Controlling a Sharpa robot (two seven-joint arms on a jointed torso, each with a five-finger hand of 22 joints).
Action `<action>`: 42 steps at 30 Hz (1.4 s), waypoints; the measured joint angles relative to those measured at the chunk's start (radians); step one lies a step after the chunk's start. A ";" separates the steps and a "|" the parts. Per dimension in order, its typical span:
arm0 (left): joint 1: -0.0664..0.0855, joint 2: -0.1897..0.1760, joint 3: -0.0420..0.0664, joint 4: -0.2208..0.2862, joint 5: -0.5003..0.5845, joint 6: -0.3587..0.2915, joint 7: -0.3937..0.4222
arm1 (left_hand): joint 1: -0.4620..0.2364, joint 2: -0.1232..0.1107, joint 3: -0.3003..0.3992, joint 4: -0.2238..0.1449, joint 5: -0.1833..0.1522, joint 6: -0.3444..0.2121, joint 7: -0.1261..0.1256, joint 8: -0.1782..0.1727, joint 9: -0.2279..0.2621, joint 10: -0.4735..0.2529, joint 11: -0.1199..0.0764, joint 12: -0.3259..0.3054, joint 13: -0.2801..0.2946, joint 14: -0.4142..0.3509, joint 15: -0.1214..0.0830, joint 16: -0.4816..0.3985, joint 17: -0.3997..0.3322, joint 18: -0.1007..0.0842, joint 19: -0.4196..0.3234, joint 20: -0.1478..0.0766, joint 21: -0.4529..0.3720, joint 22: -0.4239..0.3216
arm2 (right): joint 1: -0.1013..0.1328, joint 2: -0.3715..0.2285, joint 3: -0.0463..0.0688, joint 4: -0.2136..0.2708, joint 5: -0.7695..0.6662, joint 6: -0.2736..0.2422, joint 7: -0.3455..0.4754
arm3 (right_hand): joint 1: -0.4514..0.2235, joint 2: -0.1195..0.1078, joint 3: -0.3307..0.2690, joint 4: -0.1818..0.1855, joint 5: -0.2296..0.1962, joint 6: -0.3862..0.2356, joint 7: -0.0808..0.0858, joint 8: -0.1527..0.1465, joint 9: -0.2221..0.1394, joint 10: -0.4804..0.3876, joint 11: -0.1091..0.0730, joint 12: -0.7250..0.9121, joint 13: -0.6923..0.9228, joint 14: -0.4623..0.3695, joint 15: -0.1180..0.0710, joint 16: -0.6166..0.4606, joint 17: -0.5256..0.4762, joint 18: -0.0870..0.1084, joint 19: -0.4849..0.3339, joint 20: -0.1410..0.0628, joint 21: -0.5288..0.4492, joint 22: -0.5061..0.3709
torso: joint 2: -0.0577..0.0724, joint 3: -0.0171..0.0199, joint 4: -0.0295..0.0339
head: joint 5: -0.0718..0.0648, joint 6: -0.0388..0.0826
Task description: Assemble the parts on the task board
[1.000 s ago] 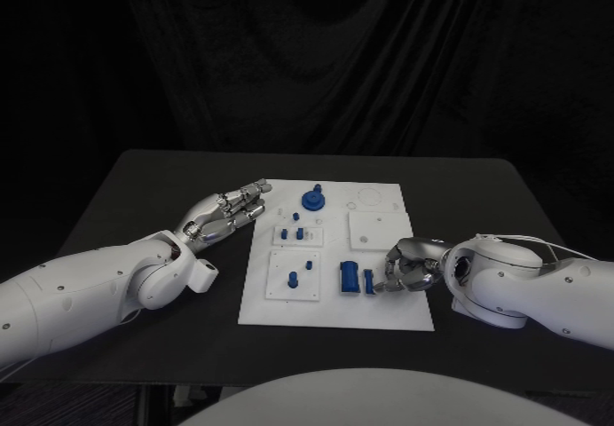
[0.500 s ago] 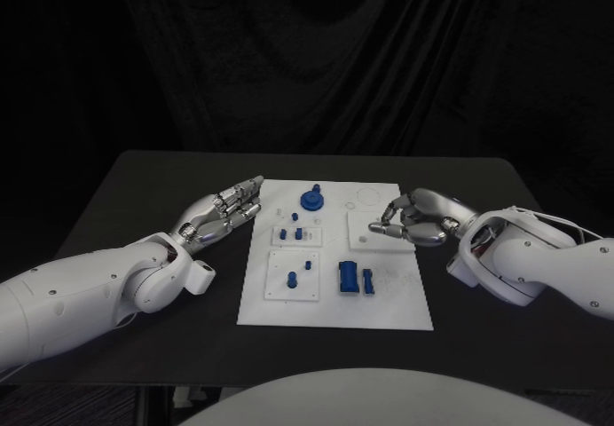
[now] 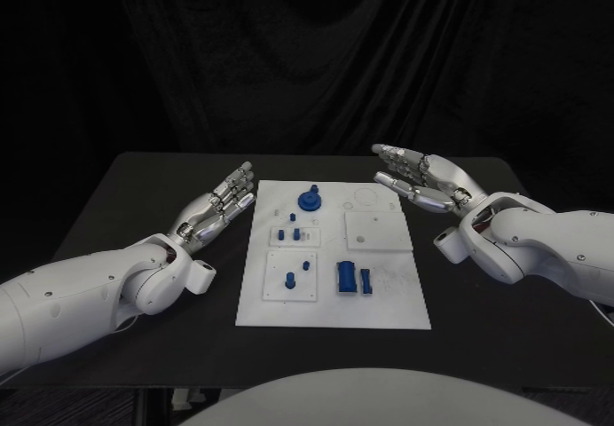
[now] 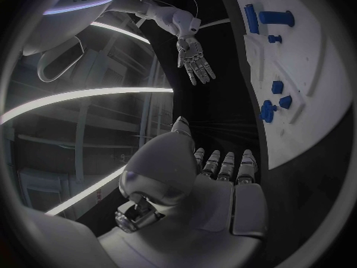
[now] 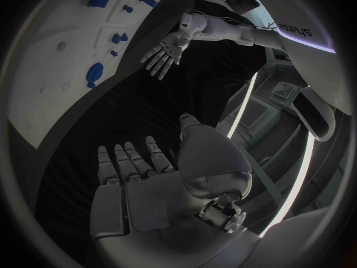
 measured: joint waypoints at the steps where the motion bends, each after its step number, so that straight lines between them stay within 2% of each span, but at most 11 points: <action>1: 0.000 0.001 0.000 0.000 0.003 -0.004 0.000 | -0.015 0.000 0.000 0.000 -0.016 0.000 -0.001 0.000 0.000 -0.001 -0.010 -0.003 0.000 0.000 -0.008 0.000 0.000 0.000 0.000 -0.005 0.000 -0.001 | -0.003 0.002 0.000 -0.006 0.019 0.007 0.017 | -0.002 0.002 -0.017 -0.001 -0.008 -0.023 -0.014 -0.004 -0.024 -0.014 -0.014 -0.012 -0.026 -0.018 -0.004 -0.006 -0.008 0.000 -0.009 0.001 0.000 -0.019 | 0.000 0.0005 -0.0010 | 0.000 0.000; 6: 0.000 0.002 0.000 -0.005 0.015 -0.031 0.000 | -0.032 -0.004 0.000 0.000 -0.029 0.012 -0.040 0.000 0.000 -0.002 -0.047 -0.007 -0.001 0.000 -0.032 0.000 0.000 0.000 0.001 -0.015 -0.004 -0.006 | -0.018 0.013 -0.001 -0.030 0.099 0.033 0.103 | 0.013 0.041 -0.114 -0.002 -0.031 -0.071 -0.070 -0.006 -0.090 -0.054 -0.098 -0.062 -0.131 -0.070 -0.043 -0.023 -0.031 0.000 -0.026 0.001 -0.005 -0.075 | -0.002 0.0028 -0.0078 | 0.003 0.000; 14: 0.000 0.019 0.000 -0.019 0.025 -0.060 0.000 | -0.032 -0.004 0.000 0.000 -0.029 0.015 -0.043 0.000 0.000 -0.003 -0.047 -0.007 -0.001 -0.001 -0.043 0.000 0.000 0.000 -0.005 -0.039 -0.004 -0.013 | -0.032 0.022 0.000 -0.052 0.154 0.060 0.163 | 0.040 0.073 -0.164 -0.002 -0.032 -0.071 -0.068 -0.010 -0.117 -0.059 -0.112 -0.071 -0.164 -0.078 -0.052 -0.027 -0.034 0.016 -0.029 -0.004 -0.005 -0.093 | -0.005 0.0061 -0.0173 | 0.007 0.000; 15: 0.000 0.019 0.000 -0.021 0.025 -0.060 -0.001 | -0.057 -0.008 0.001 -0.001 -0.030 0.012 -0.041 0.000 0.000 -0.002 -0.047 -0.007 -0.001 -0.001 -0.044 0.000 0.000 0.000 -0.005 -0.050 -0.004 -0.013 | -0.033 0.023 -0.001 -0.052 0.155 0.061 0.163 | -0.139 0.062 -0.118 -0.057 -0.068 -0.096 -0.009 -0.024 -0.143 -0.062 -0.160 -0.106 -0.183 -0.084 -0.080 -0.035 -0.037 -0.027 -0.042 -0.058 -0.012 -0.118 | -0.003 0.0067 -0.0179 | 0.008 0.000; 17: 0.000 0.019 0.000 -0.021 0.025 -0.060 -0.002 | -0.117 -0.021 0.015 -0.015 -0.040 0.003 -0.031 0.000 0.000 -0.001 -0.042 -0.007 -0.001 -0.001 -0.044 0.000 0.000 0.000 -0.005 -0.064 -0.004 -0.013 | -0.033 0.023 -0.001 -0.052 0.155 0.061 0.162 | -0.339 0.028 -0.075 -0.108 -0.102 -0.139 0.016 -0.029 -0.153 -0.065 -0.177 -0.120 -0.191 -0.086 -0.107 -0.038 -0.038 -0.056 -0.047 -0.108 -0.012 -0.128 | -0.004 0.0067 -0.0180 | 0.008 0.000; 19: 0.000 0.018 0.002 -0.019 0.025 -0.061 -0.005 | -0.206 -0.041 0.037 -0.036 -0.055 -0.011 -0.017 -0.003 -0.003 -0.002 -0.027 -0.015 -0.003 -0.001 -0.044 0.000 0.000 -0.001 -0.004 -0.082 -0.004 -0.014 | -0.034 0.026 0.004 -0.053 0.156 0.060 0.162 | -0.564 -0.013 -0.025 -0.163 -0.141 -0.187 0.023 -0.029 -0.155 -0.065 -0.184 -0.123 -0.193 -0.086 -0.184 -0.038 -0.038 -0.063 -0.049 -0.165 -0.012 -0.131 | -0.004 0.0067 -0.0180 | 0.008 0.003; 21: -0.001 0.018 0.009 -0.014 0.026 -0.066 -0.007 | -0.305 -0.063 0.059 -0.059 -0.072 -0.021 0.001 -0.005 -0.005 -0.002 -0.003 -0.019 -0.004 0.002 -0.039 0.000 0.001 -0.018 -0.004 -0.097 -0.004 -0.014 | -0.039 0.034 0.015 -0.055 0.161 0.057 0.161 | -0.733 -0.091 0.055 -0.208 -0.214 -0.193 0.026 -0.029 -0.156 -0.065 -0.184 -0.123 -0.193 -0.086 -0.202 -0.038 -0.039 -0.063 -0.049 -0.234 -0.012 -0.132 | -0.005 0.0068 -0.0184 | 0.008 0.009; 24: -0.002 0.021 0.025 -0.002 0.032 -0.083 -0.013 | -0.417 -0.089 0.086 -0.086 -0.090 -0.029 0.020 -0.005 -0.006 -0.003 0.021 -0.022 -0.005 0.000 -0.035 0.000 0.001 -0.025 -0.005 -0.108 -0.008 -0.015 | -0.052 0.060 0.040 -0.061 0.178 0.046 0.160 | -0.866 -0.112 0.078 -0.285 -0.220 -0.193 0.026 -0.029 -0.156 -0.065 -0.183 -0.123 -0.194 -0.086 -0.202 -0.038 -0.039 -0.063 -0.049 -0.287 -0.012 -0.132 | -0.008 0.0084 -0.0207 | 0.011 0.026; 30: -0.010 0.037 0.080 0.047 0.066 -0.171 -0.035 | -0.613 -0.132 0.131 -0.131 -0.123 -0.038 0.051 -0.008 -0.008 -0.001 0.041 -0.027 -0.006 0.001 -0.027 0.000 0.001 -0.056 -0.004 -0.117 -0.008 -0.015 | -0.101 0.143 0.122 -0.083 0.268 -0.016 0.150 | -1.040 -0.116 0.079 -0.289 -0.220 -0.193 0.026 -0.029 -0.157 -0.065 -0.183 -0.123 -0.194 -0.086 -0.202 -0.038 -0.039 -0.063 -0.049 -0.287 -0.012 -0.132 | -0.017 0.0158 -0.0313 | 0.021 0.091; 36: -0.017 0.056 0.149 0.112 0.134 -0.330 -0.072 | -0.766 -0.167 0.167 -0.167 -0.161 -0.040 0.074 -0.008 -0.009 -0.001 0.048 -0.027 -0.006 0.001 -0.027 0.000 0.001 -0.071 -0.005 -0.124 -0.008 -0.015 | -0.152 0.234 0.204 -0.105 0.412 -0.123 0.132 | -1.044 -0.116 0.079 -0.289 -0.220 -0.193 0.026 -0.029 -0.157 -0.065 -0.183 -0.123 -0.193 -0.086 -0.202 -0.038 -0.039 -0.063 -0.049 -0.287 -0.012 -0.132 | -0.032 0.0264 -0.0477 | 0.035 0.182; 42: -0.022 0.070 0.193 0.157 0.203 -0.484 -0.109 | -0.889 -0.199 0.196 -0.195 -0.210 -0.043 0.134 -0.008 -0.009 -0.004 0.051 -0.027 -0.007 0.001 -0.027 0.000 0.001 -0.130 -0.005 -0.124 -0.008 -0.015 | -0.178 0.274 0.242 -0.118 0.528 -0.210 0.114 | -1.044 -0.116 0.079 -0.289 -0.220 -0.193 0.026 -0.029 -0.156 -0.065 -0.183 -0.123 -0.193 -0.086 -0.202 -0.038 -0.038 -0.063 -0.049 -0.287 -0.012 -0.132 | -0.045 0.0366 -0.0622 | 0.046 0.247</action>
